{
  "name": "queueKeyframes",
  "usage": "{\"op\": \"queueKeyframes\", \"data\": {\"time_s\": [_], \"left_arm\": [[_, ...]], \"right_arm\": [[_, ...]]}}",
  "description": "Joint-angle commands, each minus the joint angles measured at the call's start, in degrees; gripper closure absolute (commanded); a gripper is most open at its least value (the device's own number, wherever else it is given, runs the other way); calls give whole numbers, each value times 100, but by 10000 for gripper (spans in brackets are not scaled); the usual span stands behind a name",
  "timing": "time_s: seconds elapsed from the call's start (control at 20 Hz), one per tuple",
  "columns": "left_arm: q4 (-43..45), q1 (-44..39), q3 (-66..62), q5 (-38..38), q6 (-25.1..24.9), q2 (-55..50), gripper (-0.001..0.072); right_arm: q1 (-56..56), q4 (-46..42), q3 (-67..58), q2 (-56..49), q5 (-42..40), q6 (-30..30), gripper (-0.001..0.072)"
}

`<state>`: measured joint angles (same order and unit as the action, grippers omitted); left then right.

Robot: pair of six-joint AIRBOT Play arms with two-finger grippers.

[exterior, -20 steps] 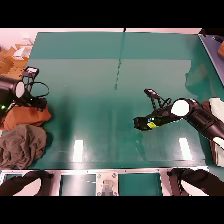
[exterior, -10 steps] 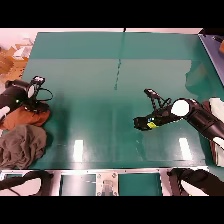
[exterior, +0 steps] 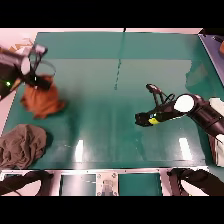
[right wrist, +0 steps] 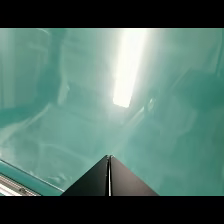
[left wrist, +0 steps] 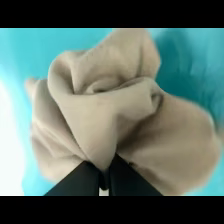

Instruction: Fold the shirts.

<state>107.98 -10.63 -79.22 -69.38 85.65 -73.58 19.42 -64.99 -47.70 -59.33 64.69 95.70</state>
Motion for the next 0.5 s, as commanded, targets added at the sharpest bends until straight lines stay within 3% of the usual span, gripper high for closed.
{"op": "queueKeyframes", "data": {"time_s": [0.0,0.2,0.4,0.45], "left_arm": [[-776,-988,-1241,-433,-11,267,682],[-1375,-2046,-1478,-131,468,164,681],[-2570,-2404,-1475,20,588,-623,679],[-2999,-2402,-1475,-81,564,-848,483]], "right_arm": [[-343,-13,-573,4,411,-284,691],[-872,-13,-1117,7,507,-341,690],[-1244,-13,-1193,7,505,-339,681],[-1281,-13,-1193,7,516,-339,594]]}}
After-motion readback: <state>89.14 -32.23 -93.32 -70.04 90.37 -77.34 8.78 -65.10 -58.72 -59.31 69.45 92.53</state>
